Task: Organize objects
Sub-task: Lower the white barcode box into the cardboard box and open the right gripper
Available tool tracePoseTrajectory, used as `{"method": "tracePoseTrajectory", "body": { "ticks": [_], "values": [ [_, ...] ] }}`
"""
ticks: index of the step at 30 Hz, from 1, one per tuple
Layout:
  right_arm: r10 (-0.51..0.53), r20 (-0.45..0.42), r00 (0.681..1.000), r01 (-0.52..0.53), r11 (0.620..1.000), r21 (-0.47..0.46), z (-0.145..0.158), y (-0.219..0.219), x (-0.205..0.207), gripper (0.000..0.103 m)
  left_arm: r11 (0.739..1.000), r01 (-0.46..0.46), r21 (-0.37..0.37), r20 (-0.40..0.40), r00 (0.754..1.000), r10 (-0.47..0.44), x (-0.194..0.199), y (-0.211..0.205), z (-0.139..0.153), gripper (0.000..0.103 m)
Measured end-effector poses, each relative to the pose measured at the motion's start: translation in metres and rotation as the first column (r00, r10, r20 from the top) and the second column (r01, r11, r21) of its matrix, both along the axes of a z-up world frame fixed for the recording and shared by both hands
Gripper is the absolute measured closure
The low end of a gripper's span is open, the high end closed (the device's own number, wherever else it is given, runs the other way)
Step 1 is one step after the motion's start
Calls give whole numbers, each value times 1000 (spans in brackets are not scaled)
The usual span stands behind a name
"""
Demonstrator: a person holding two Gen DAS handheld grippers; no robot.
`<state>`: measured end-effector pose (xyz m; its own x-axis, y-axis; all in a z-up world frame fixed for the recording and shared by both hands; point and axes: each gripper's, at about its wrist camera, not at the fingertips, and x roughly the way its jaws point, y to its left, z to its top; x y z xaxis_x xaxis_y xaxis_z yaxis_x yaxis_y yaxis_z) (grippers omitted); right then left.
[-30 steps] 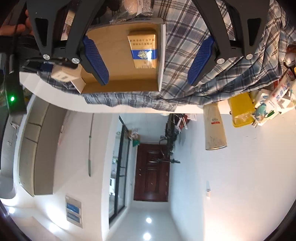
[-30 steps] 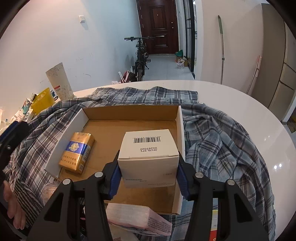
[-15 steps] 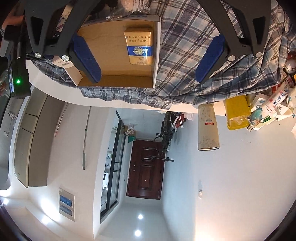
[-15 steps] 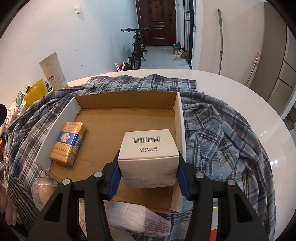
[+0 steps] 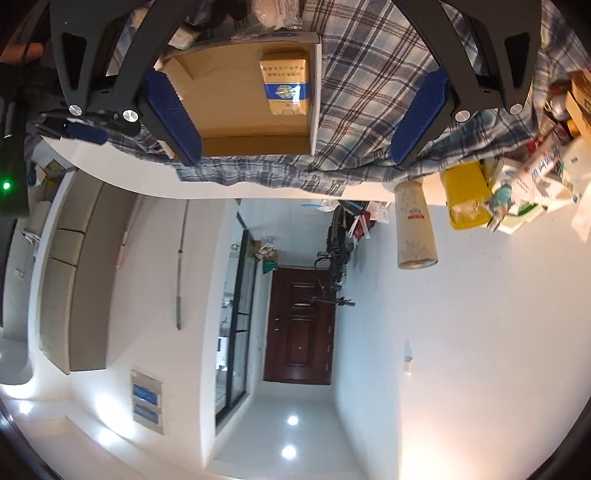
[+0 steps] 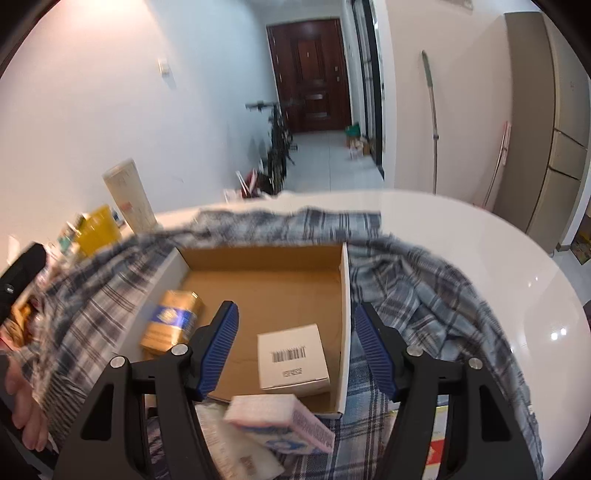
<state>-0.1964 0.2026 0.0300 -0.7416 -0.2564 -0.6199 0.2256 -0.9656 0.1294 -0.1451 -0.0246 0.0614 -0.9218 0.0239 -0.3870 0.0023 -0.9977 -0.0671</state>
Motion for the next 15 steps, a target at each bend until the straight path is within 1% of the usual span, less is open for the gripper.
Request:
{"method": "tracePoseTrajectory", "body": {
  "ticks": [2, 5, 7, 10, 13, 14, 15],
  "values": [
    [5, -46, 999, -5, 1000, 0, 11, 1, 15, 34, 1000, 9, -16, -13, 1000, -9, 11, 4, 8, 0],
    [14, -108, 994, -11, 999, 30, 21, -2, 38, 31, 998, 22, -53, -35, 999, -24, 29, 12, 14, 0],
    [24, -138, 990, -17, 999, 50, 23, -4, 50, 26, 997, 17, -72, -40, 999, -20, 41, 15, 14, 0],
    [26, -177, 984, -13, 997, 71, 20, -5, 64, 21, 999, 19, -47, -71, 997, -23, 59, 11, 11, 0],
    [21, -215, 976, -3, 997, 80, 16, -5, 71, 18, 998, 13, -65, -95, 995, -19, 68, 9, 4, 0],
    [16, -232, 973, 2, 997, 76, 15, -3, 73, 16, 998, 15, -66, -94, 995, -21, 68, 8, 1, 0],
    [8, -250, 968, 10, 997, 71, 14, -2, 75, 10, 998, 13, -65, -90, 996, -19, 66, 7, -4, 0]
  ]
}}
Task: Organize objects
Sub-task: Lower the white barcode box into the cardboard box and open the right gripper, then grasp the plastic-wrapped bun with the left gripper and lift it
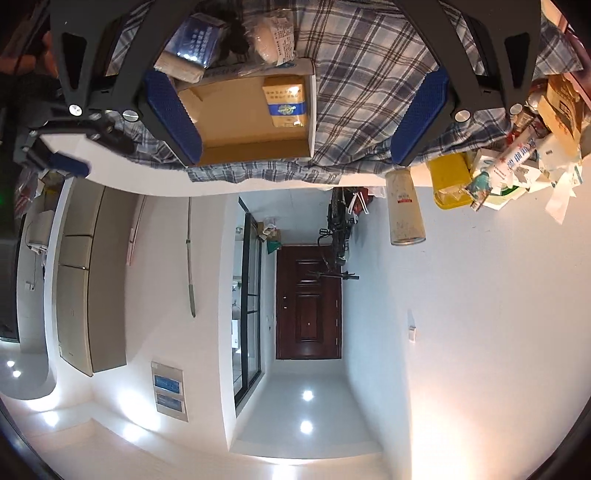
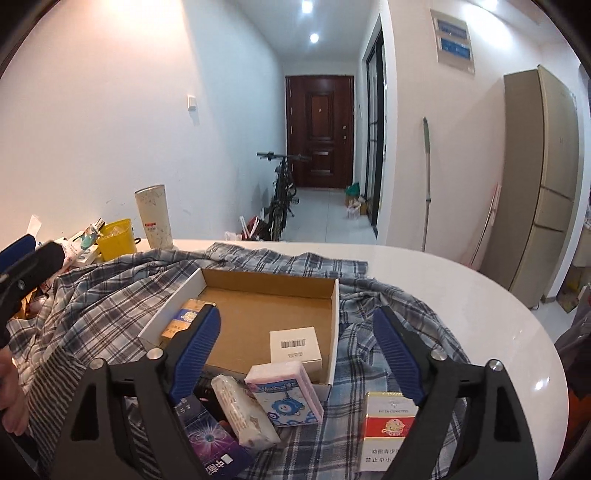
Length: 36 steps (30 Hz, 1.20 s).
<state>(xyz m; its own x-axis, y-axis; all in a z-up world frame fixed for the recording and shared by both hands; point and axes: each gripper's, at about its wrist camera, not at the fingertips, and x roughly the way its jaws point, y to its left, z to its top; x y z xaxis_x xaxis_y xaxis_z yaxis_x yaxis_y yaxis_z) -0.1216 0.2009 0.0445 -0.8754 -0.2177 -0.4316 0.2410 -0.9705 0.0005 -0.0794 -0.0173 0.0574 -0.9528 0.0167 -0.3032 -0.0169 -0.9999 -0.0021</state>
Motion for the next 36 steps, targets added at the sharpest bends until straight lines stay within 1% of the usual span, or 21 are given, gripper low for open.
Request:
{"method": "tracePoseTrajectory", "body": {
  "ticks": [1, 3, 6, 11, 13, 18, 21, 23, 24, 25, 26, 28, 29, 30, 31, 32, 35, 36],
  "values": [
    [-14, -24, 1000, 14, 1000, -8, -1, 2, 1, 5, 1000, -11, 3, 12, 1000, 11, -4, -2, -7, 0],
    [-40, -64, 997, 39, 999, -21, -4, 8, 4, 1, 1000, -10, 26, 50, 999, 9, -13, -7, -19, 0],
    [-46, -75, 996, 44, 999, -17, -7, 10, 3, 1, 998, -9, 62, 118, 993, 1, -27, -16, -34, 0],
    [-46, -72, 996, 47, 999, 15, -11, 9, 2, 0, 995, -3, 102, 225, 974, -20, -41, -21, -52, 0],
    [-46, -74, 996, 47, 999, 12, -11, 10, 3, 0, 994, -2, 106, 252, 967, -25, -44, -20, -58, 0],
    [-44, -64, 997, 44, 999, -1, -11, 12, 2, 0, 996, 8, 93, 274, 961, -33, -45, -15, -62, 0],
    [-48, -62, 997, 48, 999, -3, -11, 13, 2, 0, 996, 36, 82, 337, 939, -62, -52, -9, -71, 1],
    [-52, -64, 997, 52, 999, -3, -11, 14, 2, 0, 996, 51, 74, 393, 916, -76, -58, -4, -81, 8],
    [-53, -63, 997, 53, 999, -3, -12, 14, 2, 0, 995, 59, 78, 432, 898, -87, -62, -1, -88, 13],
    [-53, -62, 997, 53, 999, -3, -12, 14, 2, 0, 994, 65, 86, 456, 884, -98, -66, -1, -93, 18],
    [-52, -62, 997, 52, 999, -3, -12, 14, 2, 1, 992, 72, 99, 485, 867, -111, -69, 0, -99, 20],
    [-51, -61, 997, 51, 999, -4, -12, 15, 2, 1, 991, 71, 116, 540, 832, -123, -77, 0, -111, 38],
    [-50, -60, 997, 50, 999, -5, -12, 15, 2, 1, 989, 74, 129, 560, 817, -134, -80, -1, -116, 43],
    [-49, -59, 997, 49, 999, -6, -12, 16, 2, 1, 987, 75, 142, 579, 803, -144, -83, -1, -121, 51],
    [-47, -57, 997, 46, 999, -7, -12, 16, 2, 1, 985, 76, 157, 590, 792, -155, -85, -2, -124, 52],
    [-42, -54, 998, 42, 999, -9, -12, 16, 2, 1, 983, 76, 167, 595, 787, -162, -85, -2, -125, 52],
    [-37, -55, 998, 37, 999, -8, -12, 15, 4, 1, 983, 83, 164, 590, 790, -165, -84, 0, -125, 57],
    [-39, -58, 998, 38, 999, -5, -12, 14, 4, 1, 983, 86, 164, 587, 792, -167, -83, 1, -124, 63]
  ]
}}
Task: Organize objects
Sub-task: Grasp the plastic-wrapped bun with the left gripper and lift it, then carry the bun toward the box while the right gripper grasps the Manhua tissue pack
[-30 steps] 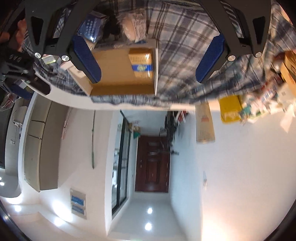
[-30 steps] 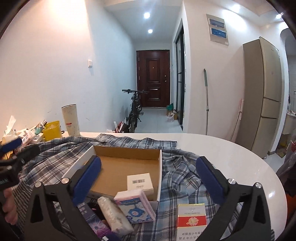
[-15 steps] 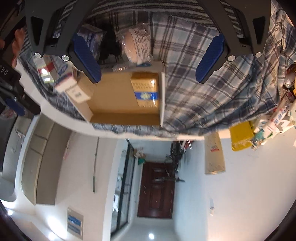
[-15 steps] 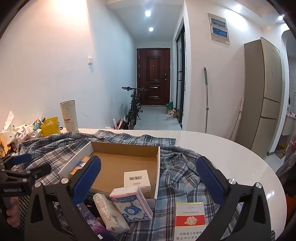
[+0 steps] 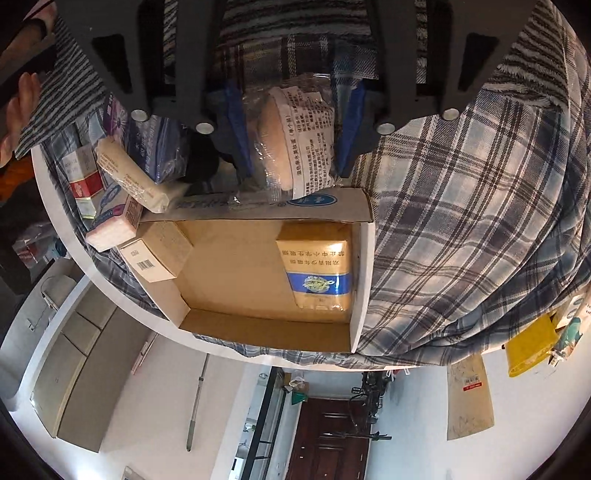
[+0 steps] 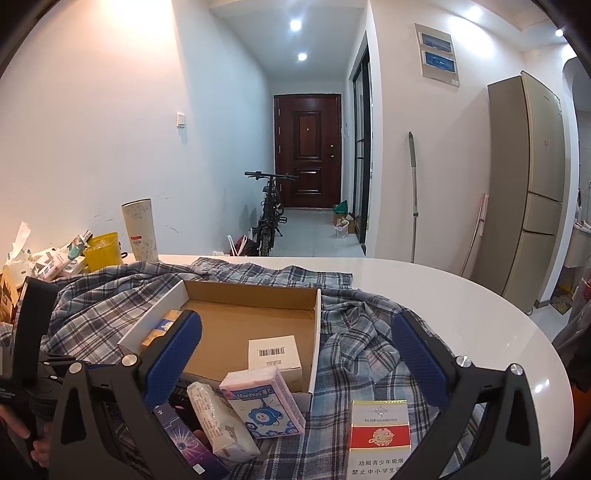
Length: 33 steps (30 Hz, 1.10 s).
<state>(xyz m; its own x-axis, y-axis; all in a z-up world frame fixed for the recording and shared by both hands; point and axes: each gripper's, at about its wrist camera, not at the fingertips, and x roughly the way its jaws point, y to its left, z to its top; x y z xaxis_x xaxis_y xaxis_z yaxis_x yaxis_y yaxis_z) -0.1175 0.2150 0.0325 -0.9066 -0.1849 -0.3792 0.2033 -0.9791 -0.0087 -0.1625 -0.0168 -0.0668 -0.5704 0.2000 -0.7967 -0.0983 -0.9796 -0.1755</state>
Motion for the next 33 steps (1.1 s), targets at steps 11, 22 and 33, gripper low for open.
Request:
{"method": "tracePoseTrajectory", "body": {
  "ticks": [11, 22, 33],
  "values": [
    [-15, 15, 1000, 15, 1000, -14, -2, 5, -4, 1, 998, 8, -57, -331, 943, -26, 36, 5, 48, 65],
    [2, 28, 1000, -5, 994, 106, -14, -15, -7, 1, 997, -77, 12, -517, 853, 72, 58, -19, 78, 65],
    [38, 181, 983, -82, 968, 239, -48, -42, -25, 10, 997, -74, -10, -472, 880, 61, 55, -13, 70, 65]
  ]
}}
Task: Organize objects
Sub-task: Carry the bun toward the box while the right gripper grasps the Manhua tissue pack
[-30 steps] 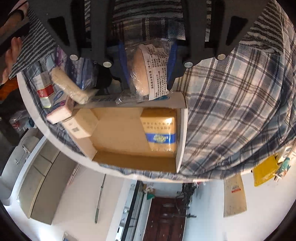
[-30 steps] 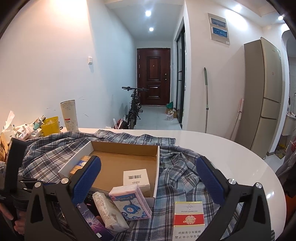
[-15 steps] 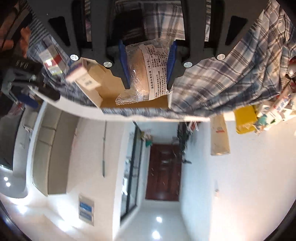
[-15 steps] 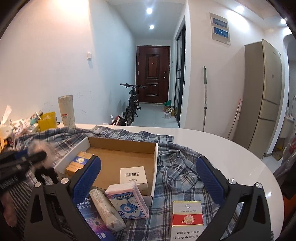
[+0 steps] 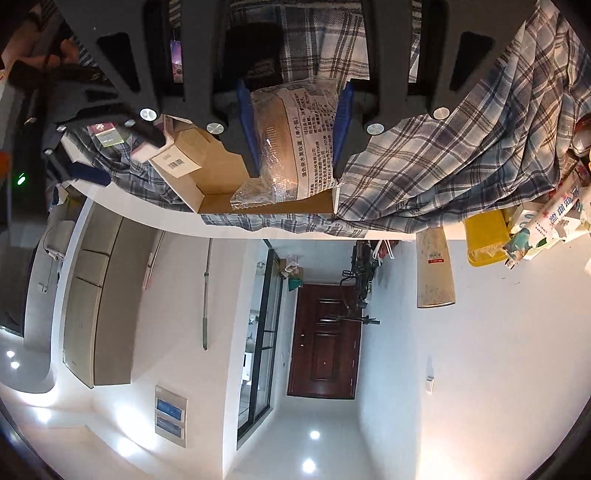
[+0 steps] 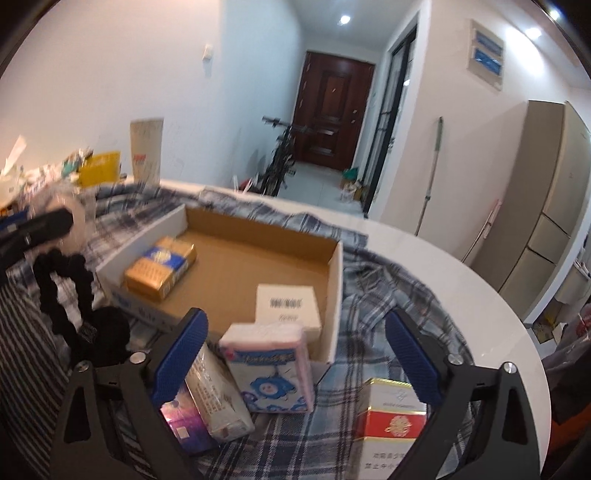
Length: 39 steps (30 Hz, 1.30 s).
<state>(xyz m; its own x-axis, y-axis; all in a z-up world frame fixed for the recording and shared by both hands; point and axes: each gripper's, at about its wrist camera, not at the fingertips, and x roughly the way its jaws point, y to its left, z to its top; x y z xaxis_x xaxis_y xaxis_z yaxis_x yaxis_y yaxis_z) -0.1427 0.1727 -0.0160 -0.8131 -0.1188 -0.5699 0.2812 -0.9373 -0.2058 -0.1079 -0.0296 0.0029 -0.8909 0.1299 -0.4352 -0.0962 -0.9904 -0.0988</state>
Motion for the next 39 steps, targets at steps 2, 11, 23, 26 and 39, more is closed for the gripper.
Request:
{"method": "tracePoseTrajectory", "body": {
  "ticks": [2, 11, 23, 26, 39],
  "values": [
    [-5, 19, 1000, 4, 1000, 24, -6, -3, -3, 13, 1000, -4, 6, 0, 1000, 4, 0, -1, 0, 65],
    [0, 65, 998, -1, 1000, 7, -12, 0, -6, 54, 999, -6, 33, -13, 1000, 6, 4, -5, 4, 65],
    [-38, -94, 995, 21, 985, -170, 31, 27, 11, 55, 999, -21, 27, -35, 999, 22, 13, -1, 16, 65],
    [-30, -117, 993, 9, 984, -178, 48, 26, 13, 55, 1000, -20, 12, -46, 999, 21, 12, -1, 29, 65],
    [-37, -161, 986, 8, 984, -178, 118, 1, -29, 55, 999, 38, 2, -74, 997, -38, -42, 13, 88, 65]
  ]
}}
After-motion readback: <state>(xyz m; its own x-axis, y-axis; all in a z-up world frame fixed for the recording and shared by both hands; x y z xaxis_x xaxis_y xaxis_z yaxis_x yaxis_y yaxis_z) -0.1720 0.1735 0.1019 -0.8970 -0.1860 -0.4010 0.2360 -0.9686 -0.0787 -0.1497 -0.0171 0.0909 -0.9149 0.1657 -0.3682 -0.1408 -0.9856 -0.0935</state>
